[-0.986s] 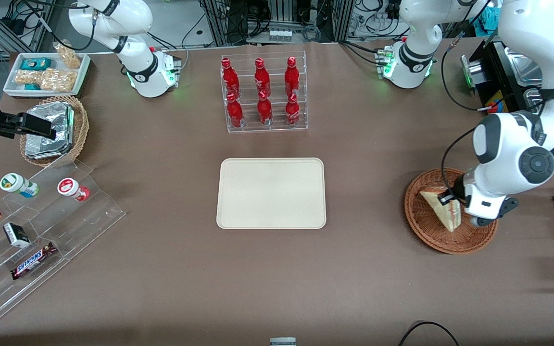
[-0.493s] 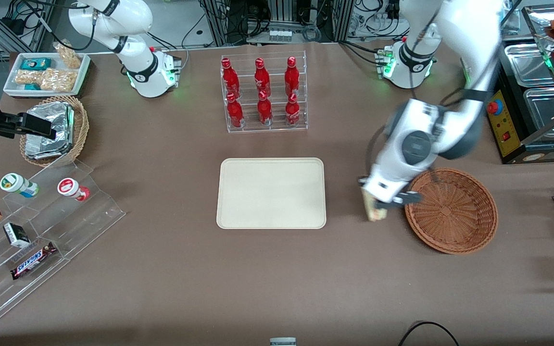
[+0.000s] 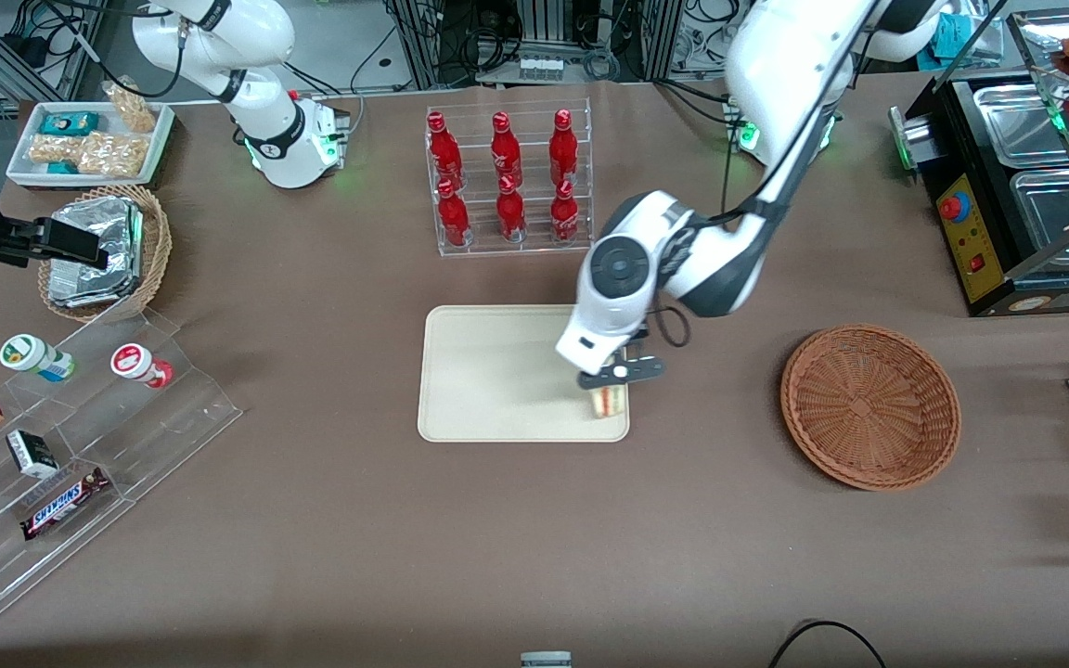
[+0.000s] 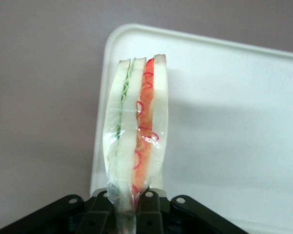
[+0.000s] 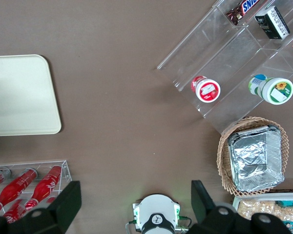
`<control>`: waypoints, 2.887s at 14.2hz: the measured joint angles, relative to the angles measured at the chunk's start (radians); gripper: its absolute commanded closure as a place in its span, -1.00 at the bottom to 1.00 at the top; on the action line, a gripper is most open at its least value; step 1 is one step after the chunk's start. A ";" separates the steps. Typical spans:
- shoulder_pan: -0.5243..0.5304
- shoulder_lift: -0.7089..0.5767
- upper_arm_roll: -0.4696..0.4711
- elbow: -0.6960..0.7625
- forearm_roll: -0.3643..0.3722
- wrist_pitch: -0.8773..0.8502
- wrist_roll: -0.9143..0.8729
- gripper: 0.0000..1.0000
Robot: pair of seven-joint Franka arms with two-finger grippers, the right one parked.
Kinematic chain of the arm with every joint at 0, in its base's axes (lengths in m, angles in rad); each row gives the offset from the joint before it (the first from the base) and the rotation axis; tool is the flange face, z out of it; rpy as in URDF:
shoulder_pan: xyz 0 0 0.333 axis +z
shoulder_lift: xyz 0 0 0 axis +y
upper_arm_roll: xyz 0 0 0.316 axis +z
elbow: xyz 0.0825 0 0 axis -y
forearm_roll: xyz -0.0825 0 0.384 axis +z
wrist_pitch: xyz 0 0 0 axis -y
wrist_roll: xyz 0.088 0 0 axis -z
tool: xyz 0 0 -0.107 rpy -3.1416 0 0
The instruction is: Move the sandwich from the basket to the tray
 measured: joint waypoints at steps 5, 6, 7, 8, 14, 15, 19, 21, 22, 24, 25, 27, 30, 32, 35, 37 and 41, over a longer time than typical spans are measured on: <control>-0.028 0.094 0.001 0.100 0.000 0.001 -0.033 0.65; -0.039 0.104 0.001 0.116 0.000 0.001 -0.040 0.61; -0.050 0.111 0.001 0.126 0.000 0.001 -0.042 0.59; -0.062 0.115 0.001 0.132 0.000 0.000 -0.042 0.56; -0.114 0.123 0.001 0.137 0.000 0.000 -0.070 -0.89; -0.122 0.126 0.002 0.139 0.001 0.000 -0.077 -1.00; -0.127 0.124 0.022 0.184 0.003 -0.006 -0.084 -1.00; -0.125 0.099 0.055 0.218 0.003 -0.054 -0.085 -1.00; -0.121 0.076 0.073 0.230 0.002 -0.085 -0.085 -1.00; -0.080 0.010 0.091 0.244 0.002 -0.151 -0.085 -1.00; -0.046 -0.028 0.093 0.245 0.001 -0.188 -0.084 -1.00; 0.030 -0.104 0.095 0.246 -0.010 -0.285 -0.040 -1.00; 0.163 -0.213 0.100 0.246 -0.052 -0.500 0.172 -1.00; 0.274 -0.271 0.103 0.245 -0.056 -0.623 0.343 -1.00; 0.422 -0.326 0.107 0.243 -0.053 -0.740 0.568 -1.00; 0.491 -0.343 0.109 0.242 -0.015 -0.782 0.656 -1.00; 0.497 -0.366 0.099 0.257 0.045 -0.812 0.655 -1.00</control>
